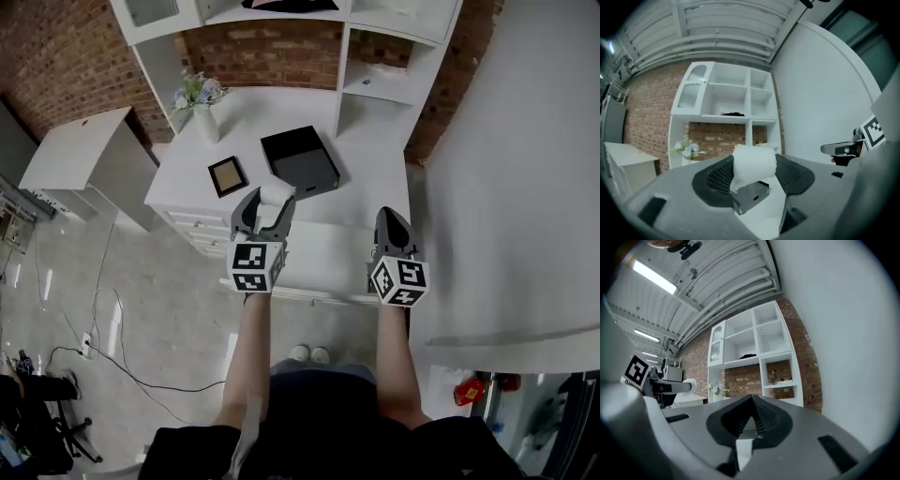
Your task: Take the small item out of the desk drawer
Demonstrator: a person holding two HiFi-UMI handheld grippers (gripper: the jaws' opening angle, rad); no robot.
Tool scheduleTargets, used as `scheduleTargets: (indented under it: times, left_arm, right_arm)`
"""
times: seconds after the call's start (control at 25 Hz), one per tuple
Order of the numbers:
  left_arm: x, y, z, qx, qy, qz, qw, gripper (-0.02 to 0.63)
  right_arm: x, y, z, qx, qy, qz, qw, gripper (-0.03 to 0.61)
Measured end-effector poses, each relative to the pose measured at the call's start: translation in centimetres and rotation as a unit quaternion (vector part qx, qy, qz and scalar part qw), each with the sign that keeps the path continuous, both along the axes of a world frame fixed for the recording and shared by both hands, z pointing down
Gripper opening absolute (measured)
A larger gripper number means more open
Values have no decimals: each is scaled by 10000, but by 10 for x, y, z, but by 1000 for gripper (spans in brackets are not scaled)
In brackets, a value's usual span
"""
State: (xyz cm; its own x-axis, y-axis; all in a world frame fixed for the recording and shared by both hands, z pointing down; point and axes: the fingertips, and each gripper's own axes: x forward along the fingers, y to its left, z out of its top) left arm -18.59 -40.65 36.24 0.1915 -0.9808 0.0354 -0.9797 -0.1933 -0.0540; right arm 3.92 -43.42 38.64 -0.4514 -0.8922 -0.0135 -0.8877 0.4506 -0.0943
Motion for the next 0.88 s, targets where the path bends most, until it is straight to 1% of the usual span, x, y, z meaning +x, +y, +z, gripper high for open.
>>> scheduleTargets:
  times: [0.12,0.24,0.36,0.68,0.88]
  left_arm:
    - [-21,18,-1,33,25,-202,9998,268]
    - [-29,30,-1,56,0,-228,9997,268]
    - [-30,37,0,76,7,-189,9998,268]
    - [-21,43,14,-92,6,-46,9999,268]
    - [-21,45,15,-124,16,-17,9999,268]
  right_arm:
    - [-8,8,-3,10,-37,-43,10000,-2]
    - [-12,15,-4,2,-60,-4,10000,-2]
    - [-15,20,-3,-29,50,40,10000,-3]
    - [-16,31,-2,-67,134,5,9999,-3]
    - [-16,34,-2,-87,148,21,9999,-3]
